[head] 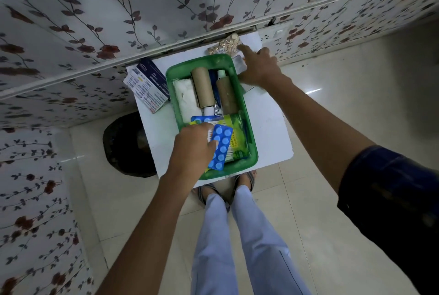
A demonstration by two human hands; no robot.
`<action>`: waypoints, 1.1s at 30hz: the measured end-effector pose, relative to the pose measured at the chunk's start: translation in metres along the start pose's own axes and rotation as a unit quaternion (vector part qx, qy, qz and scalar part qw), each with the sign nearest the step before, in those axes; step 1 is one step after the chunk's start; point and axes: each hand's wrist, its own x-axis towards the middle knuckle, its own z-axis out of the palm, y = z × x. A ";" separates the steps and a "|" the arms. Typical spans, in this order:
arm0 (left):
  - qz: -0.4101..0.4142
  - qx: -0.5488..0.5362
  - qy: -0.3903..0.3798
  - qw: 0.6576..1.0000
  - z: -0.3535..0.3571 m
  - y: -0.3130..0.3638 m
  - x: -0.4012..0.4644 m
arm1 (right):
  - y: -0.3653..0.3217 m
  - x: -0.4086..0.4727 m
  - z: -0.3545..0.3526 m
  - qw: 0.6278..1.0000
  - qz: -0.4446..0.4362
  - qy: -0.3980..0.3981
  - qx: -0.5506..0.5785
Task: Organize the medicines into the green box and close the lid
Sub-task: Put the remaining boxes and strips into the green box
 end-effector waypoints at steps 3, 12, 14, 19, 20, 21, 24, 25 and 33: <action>-0.005 -0.044 0.029 0.999 -0.007 0.000 0.002 | 0.003 -0.004 0.000 0.997 -0.021 -0.017 -0.066; -0.074 -0.333 0.161 0.926 -0.053 -0.017 0.015 | 0.006 -0.046 -0.018 0.971 0.037 0.129 0.197; -0.084 -0.396 0.166 0.899 -0.060 -0.017 0.017 | -0.008 -0.068 -0.028 0.956 0.004 0.157 0.246; -0.089 -0.437 0.209 0.870 -0.063 -0.006 0.023 | -0.073 -0.109 -0.007 0.952 -0.101 0.072 0.281; -0.089 -0.387 0.234 0.887 -0.062 -0.005 0.025 | -0.083 -0.110 0.004 0.957 -0.111 0.067 0.258; -0.083 -0.319 0.253 0.909 -0.061 -0.006 0.025 | -0.089 -0.108 0.014 0.965 -0.112 0.063 0.230; -0.017 -0.136 0.240 0.961 -0.054 -0.012 0.027 | -0.089 -0.101 0.032 0.983 -0.093 0.049 0.153; 0.010 -0.087 0.217 0.972 -0.051 -0.015 0.027 | -0.085 -0.098 0.034 0.985 -0.097 0.054 0.132; 0.041 0.123 0.141 0.981 -0.032 -0.031 0.028 | -0.062 -0.087 0.022 0.968 -0.214 0.113 0.065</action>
